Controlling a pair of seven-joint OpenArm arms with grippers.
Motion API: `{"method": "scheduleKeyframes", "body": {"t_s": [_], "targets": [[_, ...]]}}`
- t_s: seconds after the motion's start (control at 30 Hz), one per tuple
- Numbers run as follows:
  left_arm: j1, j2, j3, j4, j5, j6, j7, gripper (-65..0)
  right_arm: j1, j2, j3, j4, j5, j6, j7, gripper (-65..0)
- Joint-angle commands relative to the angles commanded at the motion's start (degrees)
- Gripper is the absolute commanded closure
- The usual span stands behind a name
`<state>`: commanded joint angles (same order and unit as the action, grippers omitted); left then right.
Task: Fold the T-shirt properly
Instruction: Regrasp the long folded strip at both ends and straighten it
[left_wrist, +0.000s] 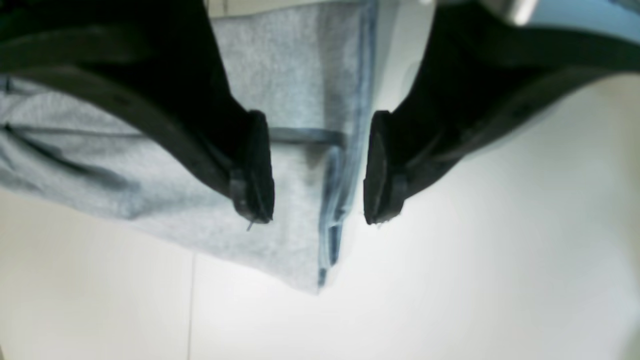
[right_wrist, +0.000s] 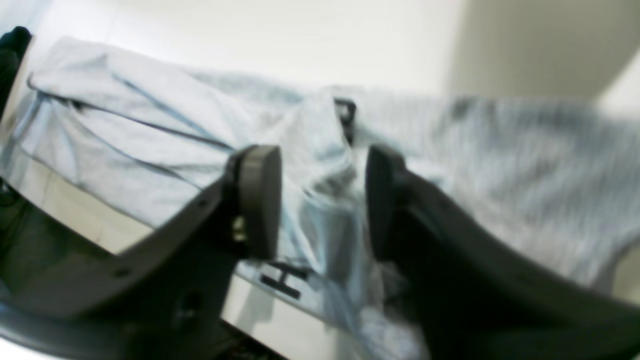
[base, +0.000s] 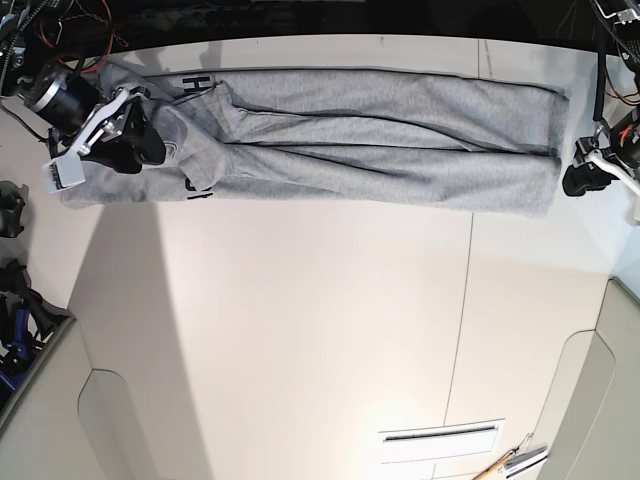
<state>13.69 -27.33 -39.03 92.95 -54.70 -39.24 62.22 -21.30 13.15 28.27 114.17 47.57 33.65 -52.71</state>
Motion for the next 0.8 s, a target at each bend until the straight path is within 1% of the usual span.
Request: {"method": "scheduleKeyframes", "body": {"t_s": [0.03, 0.07, 0.13, 0.2, 0.3, 0.47, 0.57, 0.63, 0.7, 0.8], "targets": [[0.4, 0.0, 0.0, 0.0, 0.0, 0.0, 0.0, -32.8, 0.2, 0.0, 0.0, 0.9, -0.3, 0.00, 0.7, -4.1], [1.0, 0.0, 0.1, 0.0, -0.4, 0.0, -0.3, -33.6, 0.5, 0.0, 0.0, 1.2, -1.4, 0.00, 2.0, 0.0], [2.4, 0.1, 0.1, -0.1, -0.8, 0.0, -1.0, -36.8, 1.5, 0.0, 0.0, 0.9, -4.7, -0.04, 4.2, 0.0], [3.8, 0.0, 0.1, -0.1, -0.8, 0.0, -2.4, -39.4, 2.6, 0.0, 0.0, -0.2, -6.7, -0.46, 4.7, 0.0], [4.9, 0.5, 0.1, -0.1, -0.8, 0.0, -3.3, -39.6, 2.7, 0.1, 0.0, -3.8, -8.7, -0.44, 5.0, 0.0], [4.9, 3.8, 0.1, -0.1, -0.8, -0.7, -3.3, -39.6, 2.7, 0.2, 0.0, -13.9, -8.8, -0.42, 6.6, 0.0], [4.9, 5.2, 0.3, -0.1, -0.7, -0.7, -3.4, -39.6, 2.7, 0.2, 0.0, -17.7, -8.7, -0.42, 6.6, 0.0], [4.9, 5.3, 0.5, -0.1, 1.0, -0.7, -4.6, -39.6, 2.7, 0.2, 0.0, -18.4, -8.7, -0.42, 6.6, 0.0], [4.9, 5.2, 0.5, -0.1, 3.9, -0.7, -6.8, -39.6, 2.7, 0.2, 0.0, -18.4, -8.5, -0.42, 6.6, 0.0], [4.9, 5.2, 0.5, -0.1, 5.8, -0.7, -8.1, -39.6, 2.7, 0.2, 0.0, -18.4, -8.5, -0.42, 6.3, 0.0]]}}
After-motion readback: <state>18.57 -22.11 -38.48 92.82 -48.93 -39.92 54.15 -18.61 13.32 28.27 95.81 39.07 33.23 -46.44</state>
